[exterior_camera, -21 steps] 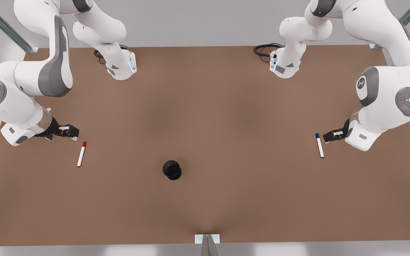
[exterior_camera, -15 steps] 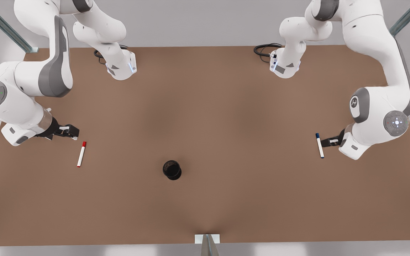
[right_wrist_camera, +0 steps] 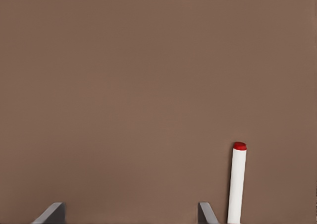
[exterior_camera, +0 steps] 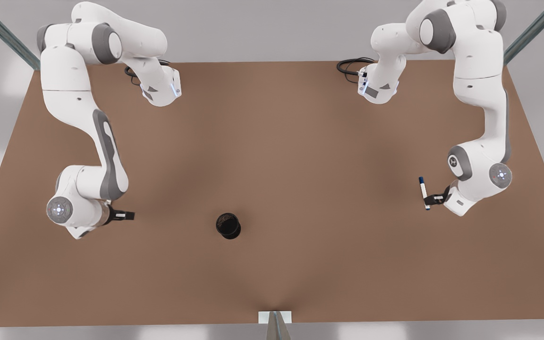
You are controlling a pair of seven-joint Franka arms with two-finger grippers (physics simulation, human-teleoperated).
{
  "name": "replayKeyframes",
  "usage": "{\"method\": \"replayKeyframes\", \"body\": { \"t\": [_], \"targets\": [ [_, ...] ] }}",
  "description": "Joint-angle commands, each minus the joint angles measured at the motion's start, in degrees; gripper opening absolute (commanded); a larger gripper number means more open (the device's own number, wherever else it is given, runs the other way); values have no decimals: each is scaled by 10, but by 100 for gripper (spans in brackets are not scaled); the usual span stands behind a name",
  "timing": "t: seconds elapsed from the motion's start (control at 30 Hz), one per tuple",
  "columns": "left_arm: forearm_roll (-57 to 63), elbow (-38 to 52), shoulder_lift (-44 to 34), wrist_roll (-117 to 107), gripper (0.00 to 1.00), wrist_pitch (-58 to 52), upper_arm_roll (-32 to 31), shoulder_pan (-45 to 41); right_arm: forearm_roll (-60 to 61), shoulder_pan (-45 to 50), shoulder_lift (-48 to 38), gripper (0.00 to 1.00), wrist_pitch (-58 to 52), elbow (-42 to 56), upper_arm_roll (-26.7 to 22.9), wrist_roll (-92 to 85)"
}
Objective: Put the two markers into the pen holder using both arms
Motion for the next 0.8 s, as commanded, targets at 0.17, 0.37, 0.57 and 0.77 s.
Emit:
{"method": "replayKeyframes", "body": {
  "t": [0.17,0.37,0.57,0.77],
  "targets": [
    [-23,-12,36,205,100,94,0,-1,-5,-102,-4,100,96,-38,51,-82],
    [-22,-11,49,205,64,95,0,0,-25,-131,5,100,118,-78,52,-114],
    [-23,-9,61,205,61,102,0,1,-68,-144,20,99,169,-121,52,-132],
    [-23,-9,74,204,58,107,0,2,-68,-152,18,83,175,-140,52,-135]
  ]
}}
